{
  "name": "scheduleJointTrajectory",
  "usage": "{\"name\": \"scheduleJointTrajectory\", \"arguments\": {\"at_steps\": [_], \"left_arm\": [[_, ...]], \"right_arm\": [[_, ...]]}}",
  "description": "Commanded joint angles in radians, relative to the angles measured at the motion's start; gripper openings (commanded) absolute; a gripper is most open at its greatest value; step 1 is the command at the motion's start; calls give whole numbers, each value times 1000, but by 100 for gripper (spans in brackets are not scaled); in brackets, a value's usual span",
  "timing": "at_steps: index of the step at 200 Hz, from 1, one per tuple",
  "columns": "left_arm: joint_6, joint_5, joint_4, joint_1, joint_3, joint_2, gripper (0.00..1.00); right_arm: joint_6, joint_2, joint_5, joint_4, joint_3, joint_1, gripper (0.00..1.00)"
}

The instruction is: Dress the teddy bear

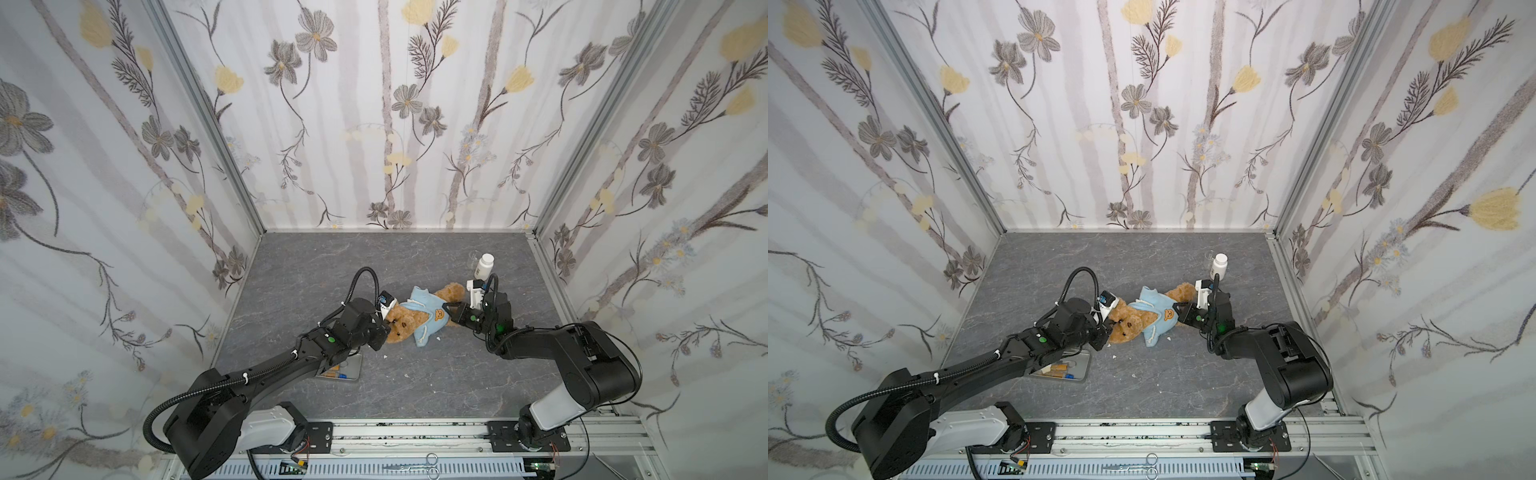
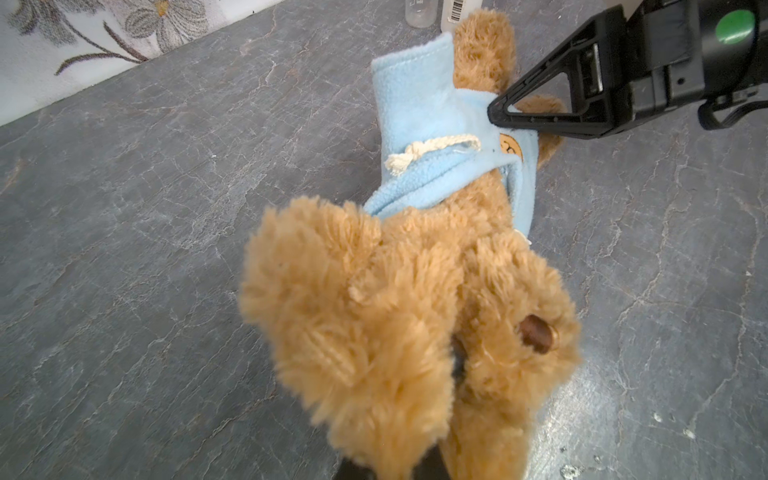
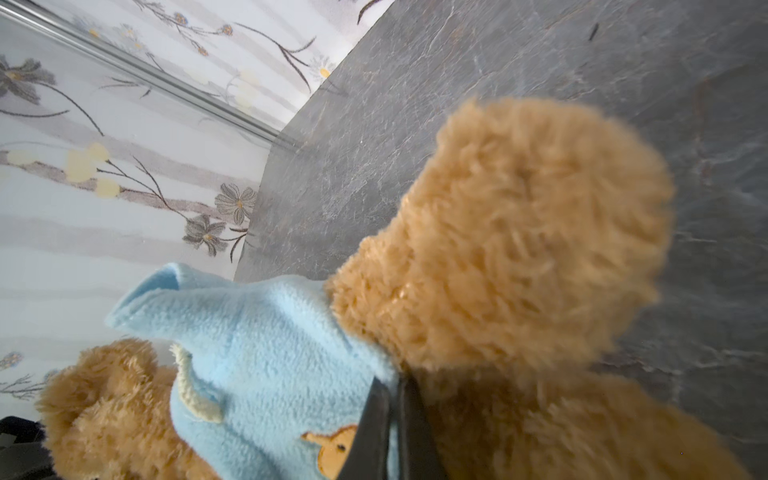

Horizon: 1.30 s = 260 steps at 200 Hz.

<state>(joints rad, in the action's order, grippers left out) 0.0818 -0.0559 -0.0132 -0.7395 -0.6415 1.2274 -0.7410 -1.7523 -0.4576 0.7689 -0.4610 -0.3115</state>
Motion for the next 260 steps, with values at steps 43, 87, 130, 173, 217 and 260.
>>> {"name": "scheduleJointTrajectory", "arguments": {"at_steps": [43,87,130,173,217,260], "left_arm": [[47,-91,50,38,-20,-40,0],[144,-21,-19,42,-18,-75,0],[349,-86,-354,44,110,-184,0],[443,-155,-497,43,128,-138,0],[537,-236,-624,43,241,-71,0],[601,-247,-635,41,313,-28,0]], "right_arm": [[223,45,-86,-25,-2,-31,22],[368,321,-66,-204,53,-35,36],[441,595,65,-462,-42,-33,40],[376,525,159,-513,-154,-14,42],[352,345,-16,-476,-158,-18,39],[310,303,-153,-400,-53,-31,34]]}}
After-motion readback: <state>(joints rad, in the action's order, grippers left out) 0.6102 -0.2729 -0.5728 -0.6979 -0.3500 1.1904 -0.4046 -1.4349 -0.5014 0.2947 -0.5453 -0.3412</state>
